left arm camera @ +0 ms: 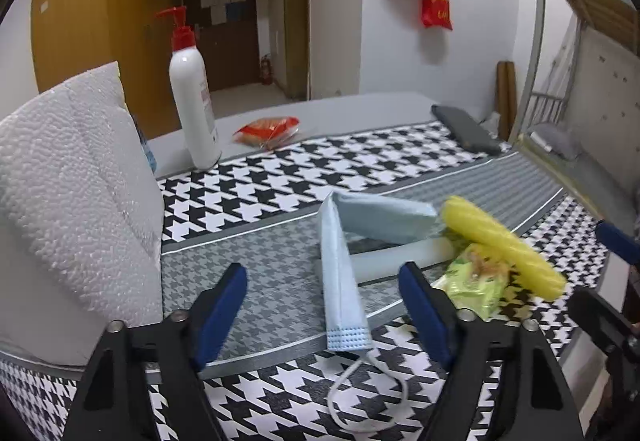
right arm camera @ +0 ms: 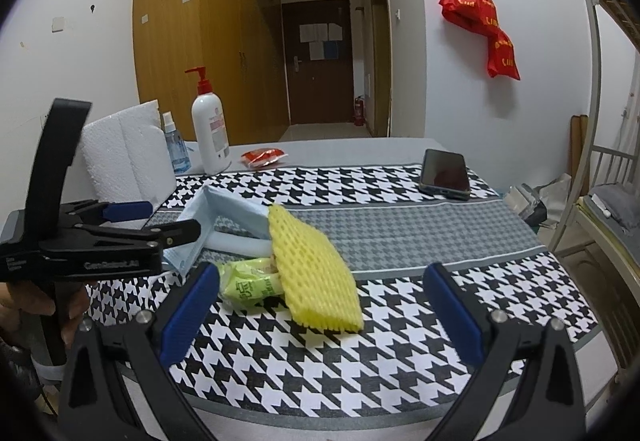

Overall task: Organize soft objects
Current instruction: 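Lower the left tool onto the blue mask while the right tool approaches the yellow sponge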

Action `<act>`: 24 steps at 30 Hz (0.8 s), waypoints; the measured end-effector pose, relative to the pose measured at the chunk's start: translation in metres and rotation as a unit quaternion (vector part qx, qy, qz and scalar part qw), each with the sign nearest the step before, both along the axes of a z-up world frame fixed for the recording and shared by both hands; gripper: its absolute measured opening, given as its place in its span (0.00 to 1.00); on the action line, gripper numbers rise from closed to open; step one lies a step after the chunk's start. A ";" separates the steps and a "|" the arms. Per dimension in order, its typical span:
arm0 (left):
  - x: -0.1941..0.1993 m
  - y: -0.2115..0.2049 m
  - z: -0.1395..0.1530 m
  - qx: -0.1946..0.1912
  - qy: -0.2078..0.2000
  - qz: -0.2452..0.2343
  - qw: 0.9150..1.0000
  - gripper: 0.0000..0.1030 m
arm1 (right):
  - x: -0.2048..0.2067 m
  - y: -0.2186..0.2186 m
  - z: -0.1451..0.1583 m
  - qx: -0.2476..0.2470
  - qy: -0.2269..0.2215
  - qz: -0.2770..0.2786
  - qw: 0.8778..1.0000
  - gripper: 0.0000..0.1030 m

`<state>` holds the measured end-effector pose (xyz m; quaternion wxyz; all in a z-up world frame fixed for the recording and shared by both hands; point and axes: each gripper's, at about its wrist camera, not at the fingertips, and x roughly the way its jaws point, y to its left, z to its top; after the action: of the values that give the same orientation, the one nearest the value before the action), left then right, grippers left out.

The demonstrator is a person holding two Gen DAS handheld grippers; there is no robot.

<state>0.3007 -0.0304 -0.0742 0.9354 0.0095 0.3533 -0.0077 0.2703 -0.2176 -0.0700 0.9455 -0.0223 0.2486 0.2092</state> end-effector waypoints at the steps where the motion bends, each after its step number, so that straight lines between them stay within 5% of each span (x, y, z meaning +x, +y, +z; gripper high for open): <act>1: 0.002 0.000 -0.002 0.002 0.005 -0.001 1.000 0.69 | 0.001 0.000 0.000 0.000 0.001 0.000 1.000 1.00; 9: 0.015 0.001 -0.011 -0.008 0.044 -0.012 0.999 0.54 | 0.006 0.007 -0.004 -0.003 0.010 0.007 1.000 1.00; 14: 0.018 -0.001 -0.014 -0.010 0.059 -0.022 0.998 0.31 | 0.008 0.010 -0.007 -0.005 0.013 0.009 1.000 1.00; 16: 0.021 -0.003 -0.013 -0.016 0.065 -0.034 0.997 0.12 | 0.009 0.012 -0.008 -0.007 0.015 0.009 1.000 1.00; 24: 0.024 -0.001 -0.012 -0.059 0.076 -0.089 0.991 0.09 | 0.014 0.015 -0.011 -0.031 0.028 0.015 0.999 1.00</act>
<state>0.3245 -0.0318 -0.0865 0.9004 -0.0146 0.4202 -0.1120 0.2841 -0.2021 -0.0810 0.9338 -0.0490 0.2808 0.2161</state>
